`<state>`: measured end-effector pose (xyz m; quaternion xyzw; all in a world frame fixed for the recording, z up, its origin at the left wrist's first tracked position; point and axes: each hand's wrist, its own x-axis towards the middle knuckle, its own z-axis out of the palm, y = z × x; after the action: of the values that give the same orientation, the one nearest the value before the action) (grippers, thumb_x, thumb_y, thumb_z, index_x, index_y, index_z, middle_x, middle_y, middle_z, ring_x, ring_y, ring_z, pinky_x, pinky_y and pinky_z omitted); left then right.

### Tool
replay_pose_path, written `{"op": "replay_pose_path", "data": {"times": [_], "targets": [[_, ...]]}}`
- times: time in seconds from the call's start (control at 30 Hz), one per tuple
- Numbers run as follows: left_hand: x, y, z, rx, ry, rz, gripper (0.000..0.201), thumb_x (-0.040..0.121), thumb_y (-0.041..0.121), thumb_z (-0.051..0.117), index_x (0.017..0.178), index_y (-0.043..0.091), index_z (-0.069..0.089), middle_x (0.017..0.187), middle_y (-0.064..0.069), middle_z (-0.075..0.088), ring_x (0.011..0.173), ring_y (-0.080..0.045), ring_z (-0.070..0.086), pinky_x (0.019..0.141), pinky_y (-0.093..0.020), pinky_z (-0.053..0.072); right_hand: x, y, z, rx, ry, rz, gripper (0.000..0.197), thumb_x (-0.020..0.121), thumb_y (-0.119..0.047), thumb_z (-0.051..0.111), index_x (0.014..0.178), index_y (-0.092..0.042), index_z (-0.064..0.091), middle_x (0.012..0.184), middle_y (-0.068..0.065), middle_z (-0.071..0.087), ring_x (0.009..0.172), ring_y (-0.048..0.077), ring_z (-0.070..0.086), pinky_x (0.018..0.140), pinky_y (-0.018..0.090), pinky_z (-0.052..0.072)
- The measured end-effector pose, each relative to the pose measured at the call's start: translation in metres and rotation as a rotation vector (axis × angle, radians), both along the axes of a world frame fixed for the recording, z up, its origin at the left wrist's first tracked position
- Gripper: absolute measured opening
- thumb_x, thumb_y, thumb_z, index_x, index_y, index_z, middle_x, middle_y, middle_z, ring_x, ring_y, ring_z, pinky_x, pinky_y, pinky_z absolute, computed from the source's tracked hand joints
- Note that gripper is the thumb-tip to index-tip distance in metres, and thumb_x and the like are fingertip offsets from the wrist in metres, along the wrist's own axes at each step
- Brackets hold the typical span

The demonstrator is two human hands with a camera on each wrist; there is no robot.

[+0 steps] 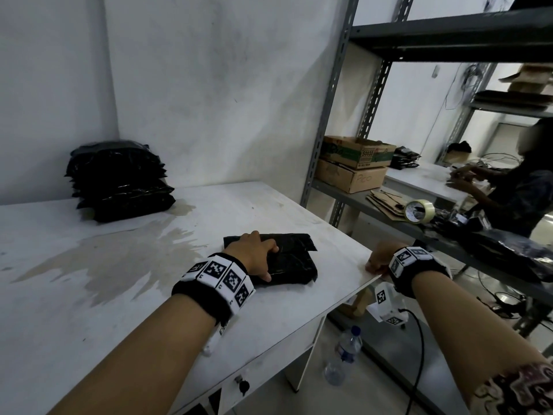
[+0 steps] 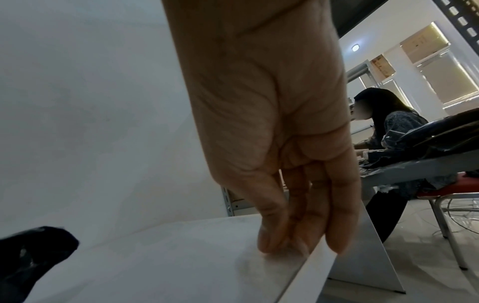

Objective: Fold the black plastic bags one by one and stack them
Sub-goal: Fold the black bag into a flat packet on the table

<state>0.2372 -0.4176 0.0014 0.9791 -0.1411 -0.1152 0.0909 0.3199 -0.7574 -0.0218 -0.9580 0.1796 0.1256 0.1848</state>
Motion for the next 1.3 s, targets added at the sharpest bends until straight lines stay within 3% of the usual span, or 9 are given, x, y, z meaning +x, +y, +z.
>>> {"op": "replay_pose_path", "data": {"times": [0.13,0.27,0.4,0.53,0.63,0.73,0.83,1.0,1.3], "targets": [[0.0,0.001,0.0,-0.002,0.002,-0.004,0.071,0.082,0.034,0.072,0.142,0.029,0.034,0.138,-0.009,0.032,0.132,-0.028,0.03,0.107,-0.045,0.035,0.0,0.006,0.006,0.044,0.03,-0.016,0.015,0.081,-0.011,0.073,0.076,-0.014,0.058,0.078,0.005,0.063,0.063,0.015,0.061,0.051,0.023,0.05],[0.001,0.0,-0.001,0.003,-0.003,-0.008,0.071,0.082,0.035,0.072,0.142,0.029,0.034,0.138,-0.009,0.032,0.132,-0.028,0.031,0.107,-0.044,0.035,0.0,0.01,0.01,0.11,0.004,-0.076,0.016,0.089,-0.002,0.062,0.076,-0.008,0.056,0.048,-0.001,0.064,0.036,0.005,0.059,0.036,0.014,0.042],[0.001,0.001,-0.001,0.009,-0.003,-0.009,0.071,0.082,0.035,0.072,0.142,0.029,0.034,0.138,-0.009,0.032,0.132,-0.028,0.03,0.107,-0.044,0.035,0.0,0.022,0.017,0.139,0.092,-0.123,0.017,0.094,-0.007,0.058,0.077,-0.007,0.057,0.081,0.005,0.064,0.064,0.012,0.059,0.062,0.023,0.046],[0.002,0.0,0.0,0.015,-0.001,-0.01,0.071,0.082,0.035,0.071,0.142,0.029,0.033,0.138,-0.009,0.032,0.132,-0.028,0.03,0.108,-0.044,0.035,0.001,0.018,0.017,0.17,0.124,-0.141,0.017,0.091,-0.003,0.057,0.076,-0.004,0.065,0.092,0.008,0.064,0.073,0.016,0.056,0.062,0.024,0.043],[0.001,0.0,0.0,0.015,-0.002,-0.01,0.071,0.082,0.034,0.071,0.142,0.029,0.033,0.138,-0.009,0.032,0.132,-0.028,0.03,0.107,-0.044,0.035,0.002,0.007,0.01,0.24,0.016,-0.195,0.004,0.072,0.001,0.073,0.069,-0.002,0.073,0.092,0.016,0.066,0.075,0.027,0.06,0.064,0.029,0.051],[0.0,0.0,-0.002,0.009,-0.007,-0.01,0.071,0.082,0.035,0.071,0.142,0.029,0.034,0.138,-0.01,0.032,0.132,-0.028,0.03,0.107,-0.044,0.035,0.003,0.003,0.006,0.272,0.042,-0.174,0.015,0.058,-0.003,0.087,0.068,-0.001,0.076,0.083,0.016,0.072,0.075,0.028,0.064,0.076,0.034,0.055],[0.0,0.0,-0.001,0.004,-0.01,-0.011,0.072,0.082,0.034,0.072,0.142,0.029,0.033,0.138,-0.01,0.032,0.132,-0.029,0.03,0.107,-0.043,0.035,0.006,0.008,0.006,0.221,0.132,-0.154,0.016,0.069,-0.006,0.085,0.061,-0.002,0.072,0.066,0.01,0.071,0.065,0.02,0.062,0.081,0.034,0.053],[-0.001,0.001,-0.001,-0.003,-0.008,-0.009,0.072,0.082,0.034,0.072,0.143,0.029,0.033,0.139,-0.009,0.032,0.133,-0.028,0.029,0.107,-0.043,0.035,0.002,0.023,0.013,0.197,0.183,-0.136,0.026,0.086,-0.01,0.07,0.062,-0.004,0.062,0.048,0.003,0.063,0.061,0.015,0.053,0.062,0.024,0.044],[0.0,0.0,-0.001,0.002,-0.003,-0.006,0.072,0.082,0.034,0.072,0.142,0.029,0.034,0.138,-0.009,0.032,0.133,-0.028,0.03,0.107,-0.044,0.035,0.006,0.033,0.025,0.525,0.005,-0.245,0.025,0.086,0.003,0.065,0.064,-0.004,0.056,0.046,0.005,0.05,0.031,0.01,0.045,0.037,0.015,0.044]]}}
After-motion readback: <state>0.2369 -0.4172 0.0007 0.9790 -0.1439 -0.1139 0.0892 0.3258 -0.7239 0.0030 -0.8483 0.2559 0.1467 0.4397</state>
